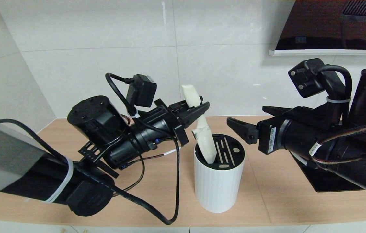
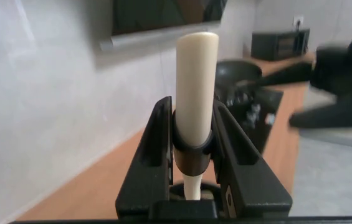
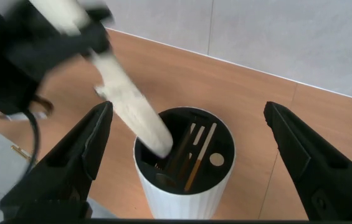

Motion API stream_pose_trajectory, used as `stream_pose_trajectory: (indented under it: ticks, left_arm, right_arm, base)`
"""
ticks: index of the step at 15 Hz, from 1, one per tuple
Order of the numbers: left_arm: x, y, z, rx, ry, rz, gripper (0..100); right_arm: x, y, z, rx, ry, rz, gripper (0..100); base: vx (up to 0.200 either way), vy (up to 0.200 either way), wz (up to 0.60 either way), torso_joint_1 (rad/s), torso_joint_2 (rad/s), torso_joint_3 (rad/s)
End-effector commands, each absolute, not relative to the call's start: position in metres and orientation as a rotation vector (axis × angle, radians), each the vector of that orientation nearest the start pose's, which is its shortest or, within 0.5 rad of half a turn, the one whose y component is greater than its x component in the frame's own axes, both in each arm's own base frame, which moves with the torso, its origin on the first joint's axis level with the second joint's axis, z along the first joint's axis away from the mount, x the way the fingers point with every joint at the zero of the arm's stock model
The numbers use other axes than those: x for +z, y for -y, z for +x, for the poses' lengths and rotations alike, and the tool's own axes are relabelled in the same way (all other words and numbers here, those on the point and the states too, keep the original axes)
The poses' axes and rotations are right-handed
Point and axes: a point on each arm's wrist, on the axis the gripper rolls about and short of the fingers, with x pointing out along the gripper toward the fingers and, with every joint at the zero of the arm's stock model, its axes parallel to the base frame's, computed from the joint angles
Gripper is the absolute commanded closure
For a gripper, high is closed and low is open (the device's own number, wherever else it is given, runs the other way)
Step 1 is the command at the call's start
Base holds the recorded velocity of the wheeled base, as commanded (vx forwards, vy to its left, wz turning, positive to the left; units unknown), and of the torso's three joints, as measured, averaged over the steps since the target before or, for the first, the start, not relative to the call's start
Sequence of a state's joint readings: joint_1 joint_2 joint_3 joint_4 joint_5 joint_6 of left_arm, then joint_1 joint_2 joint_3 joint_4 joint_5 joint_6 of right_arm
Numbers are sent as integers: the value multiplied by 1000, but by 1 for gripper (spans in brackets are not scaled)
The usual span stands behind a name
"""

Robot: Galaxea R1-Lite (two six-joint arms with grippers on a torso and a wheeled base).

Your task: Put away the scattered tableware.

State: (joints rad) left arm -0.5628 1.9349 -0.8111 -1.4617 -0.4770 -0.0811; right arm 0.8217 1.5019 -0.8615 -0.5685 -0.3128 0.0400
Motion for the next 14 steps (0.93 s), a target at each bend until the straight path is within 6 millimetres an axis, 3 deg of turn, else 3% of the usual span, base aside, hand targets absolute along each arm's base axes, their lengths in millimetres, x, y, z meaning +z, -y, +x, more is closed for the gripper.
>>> stream_pose_trajectory:
  ticks: [1, 14]
  left_arm:
    - [170, 203, 289, -1061, 256, -89, 100]
    - [119, 222, 307, -1075, 140, -86, 100]
  right_arm:
    - [247, -191, 187, 508, -76, -3, 0]
    - [243, -194, 189, 507, -89, -10, 0]
  base:
    - [0, 0, 0, 0, 0, 0]
    - [0, 0, 0, 0, 0, 0]
